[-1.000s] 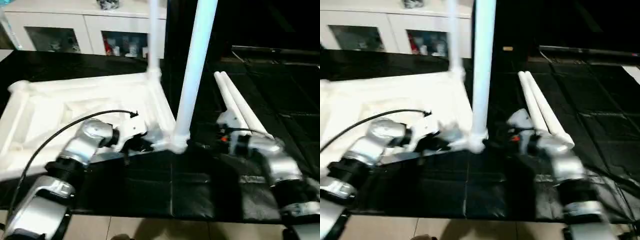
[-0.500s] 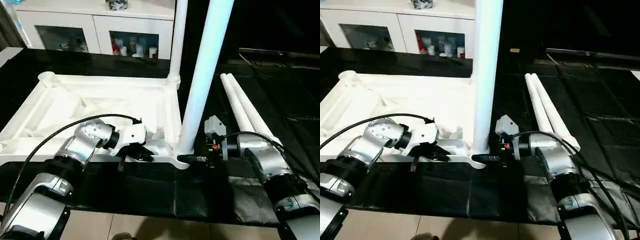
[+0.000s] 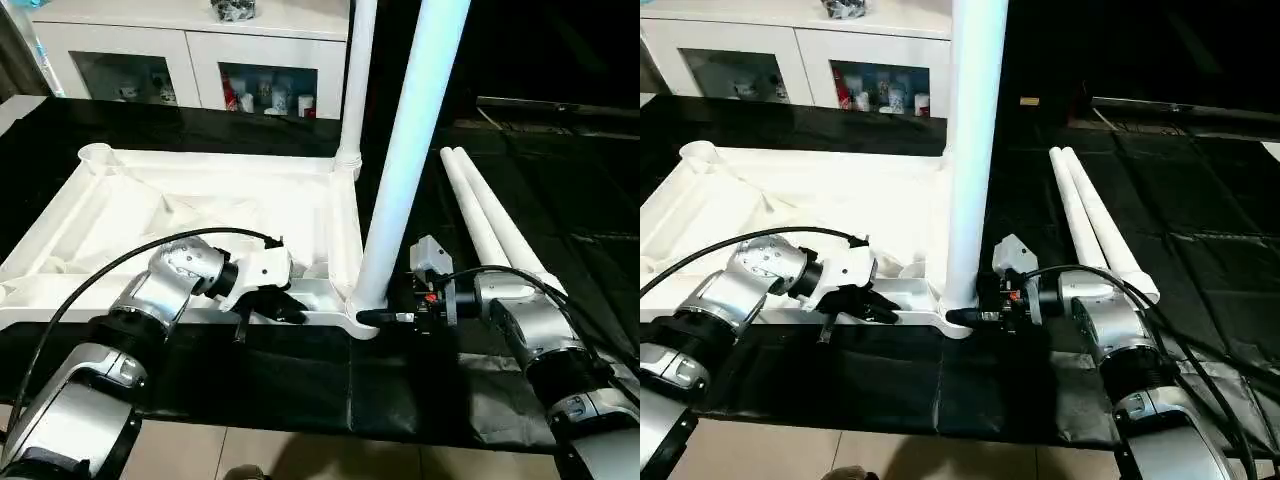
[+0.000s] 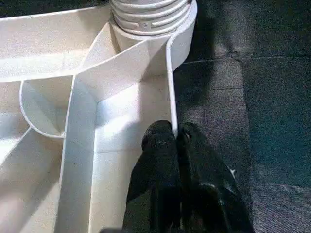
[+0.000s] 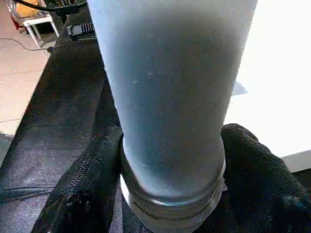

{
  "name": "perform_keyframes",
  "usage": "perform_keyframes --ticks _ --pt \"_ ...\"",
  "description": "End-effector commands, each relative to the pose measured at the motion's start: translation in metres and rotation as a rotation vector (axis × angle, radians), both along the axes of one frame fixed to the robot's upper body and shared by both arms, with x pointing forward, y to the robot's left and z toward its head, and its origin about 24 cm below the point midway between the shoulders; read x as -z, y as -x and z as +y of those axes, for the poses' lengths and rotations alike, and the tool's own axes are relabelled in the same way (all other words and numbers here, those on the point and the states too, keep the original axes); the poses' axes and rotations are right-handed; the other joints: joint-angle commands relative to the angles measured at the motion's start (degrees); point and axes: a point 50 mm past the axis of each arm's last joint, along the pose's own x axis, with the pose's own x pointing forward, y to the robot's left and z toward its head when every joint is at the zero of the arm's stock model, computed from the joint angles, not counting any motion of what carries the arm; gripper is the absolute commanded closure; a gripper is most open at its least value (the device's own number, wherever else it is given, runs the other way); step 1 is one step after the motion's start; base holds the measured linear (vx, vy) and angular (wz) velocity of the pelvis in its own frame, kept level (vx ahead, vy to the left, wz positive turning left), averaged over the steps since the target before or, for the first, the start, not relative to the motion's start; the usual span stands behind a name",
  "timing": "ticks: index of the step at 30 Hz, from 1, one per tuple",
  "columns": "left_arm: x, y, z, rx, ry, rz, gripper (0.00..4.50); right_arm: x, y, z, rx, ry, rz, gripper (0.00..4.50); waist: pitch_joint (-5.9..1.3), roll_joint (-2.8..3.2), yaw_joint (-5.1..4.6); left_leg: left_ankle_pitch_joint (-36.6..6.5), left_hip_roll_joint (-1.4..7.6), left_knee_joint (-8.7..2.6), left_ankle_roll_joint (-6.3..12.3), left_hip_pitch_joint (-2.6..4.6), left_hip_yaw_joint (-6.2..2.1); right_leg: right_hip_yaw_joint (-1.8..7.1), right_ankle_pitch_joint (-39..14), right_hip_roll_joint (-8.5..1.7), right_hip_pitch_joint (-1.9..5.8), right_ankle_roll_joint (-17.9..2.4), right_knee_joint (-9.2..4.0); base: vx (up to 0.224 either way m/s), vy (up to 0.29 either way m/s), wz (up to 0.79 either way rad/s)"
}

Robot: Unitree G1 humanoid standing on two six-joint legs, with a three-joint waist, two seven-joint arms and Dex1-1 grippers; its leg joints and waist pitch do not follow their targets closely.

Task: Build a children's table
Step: Rotate leg to tighten

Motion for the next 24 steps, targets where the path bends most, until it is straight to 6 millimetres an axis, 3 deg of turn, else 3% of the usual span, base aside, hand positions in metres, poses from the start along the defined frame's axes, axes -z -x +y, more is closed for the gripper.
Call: perform_keyframes --ticks 1,5,9,11,12,13,15,18,21,23,24 --pt "0.006 0.004 -0.005 0.060 -0.055 0.025 4.50 -0.002 0.000 0.002 -0.028 -0.009 0.006 1.77 -3.97 -0.22 -0.20 -9.47 2.36 -3.07 3.20 0.75 -0.28 2.54 -5.15 -4.11 3.07 -13.63 -3.46 0.000 0.000 0.00" --pt "0.009 -0.002 -0.008 -0.094 -0.013 0.060 4.50 0.007 0.006 0.005 0.023 -0.039 0.050 1.78 -3.82 -0.14 -0.13 -9.84 2.36 -3.12 3.12 0.90 -0.23 2.56 -5.61 -4.05 3.04 -13.84 -3.59 0.000 0.000 0.00" --pt "0.008 -0.009 -0.020 -0.224 0.063 0.052 4.50 0.017 0.005 0.014 0.176 -0.060 0.092 1.80 -3.16 0.04 -0.32 -15.90 2.47 -3.88 0.81 1.39 -0.49 2.62 -16.42 -4.34 2.68 -11.70 -4.79 0.000 0.000 0.00" --pt "0.004 -0.015 -0.033 -0.321 0.117 0.048 4.50 0.024 0.001 0.029 0.306 -0.080 0.124 1.80 -2.66 0.17 -0.79 -19.80 2.38 -4.29 -0.49 1.67 -0.85 2.57 -23.89 -4.57 2.53 -9.78 -5.58 0.000 0.000 0.00" --pt "0.002 -0.017 -0.042 -0.372 0.147 0.051 4.50 0.026 -0.002 0.038 0.386 -0.088 0.134 1.80 -2.65 0.16 -1.35 -22.25 2.34 -4.50 -1.83 2.21 -1.22 2.56 -28.33 -4.82 2.36 -8.40 -6.03 0.000 0.000 0.00" --pt "0.000 -0.019 -0.051 -0.418 0.180 0.057 4.50 0.028 -0.007 0.045 0.466 -0.084 0.145 1.80 -2.73 -0.02 -1.49 -22.22 2.29 -4.59 -1.97 2.17 -1.34 2.55 -28.87 -4.86 2.39 -8.09 -6.11 0.000 0.000 0.00" --pt "-0.003 -0.020 -0.066 -0.465 0.228 0.076 4.50 0.030 -0.012 0.056 0.572 -0.089 0.182 1.81 -2.85 0.05 -2.44 -21.39 2.23 -4.80 -2.43 1.73 -1.51 2.49 -27.34 -4.68 2.59 -7.90 -5.93 0.000 0.000 0.00" --pt "-0.007 -0.021 -0.092 -0.502 0.253 0.043 4.50 0.026 -0.019 0.079 0.670 -0.124 0.203 1.82 -3.01 0.22 -3.32 -20.29 1.90 -4.38 -1.17 1.78 -1.18 2.70 -23.98 -4.56 2.33 -8.73 -6.20 0.000 0.000 0.00" --pt "-0.010 -0.019 -0.104 -0.482 0.245 0.000 4.50 0.023 -0.023 0.087 0.700 -0.111 0.169 1.83 -3.19 -0.05 -3.45 -17.64 1.82 -4.28 -0.25 1.38 -0.95 2.78 -19.67 -4.33 2.57 -9.32 -5.91 0.000 0.000 0.00" --pt "-0.012 -0.019 -0.104 -0.472 0.225 -0.023 4.50 0.022 -0.024 0.088 0.703 -0.120 0.155 1.83 -3.24 0.09 -3.37 -16.48 1.76 -4.18 0.23 1.37 -0.83 2.80 -18.28 -4.31 2.68 -9.60 -5.79 0.000 0.000 0.00" --pt "-0.011 -0.020 -0.097 -0.472 0.195 -0.048 4.50 0.020 -0.024 0.084 0.703 -0.156 0.146 1.28 -3.41 0.01 -3.18 -14.73 1.75 -4.11 0.83 1.27 -0.77 2.78 -15.99 -4.23 2.93 -9.68 -5.59 0.000 0.000 0.00"
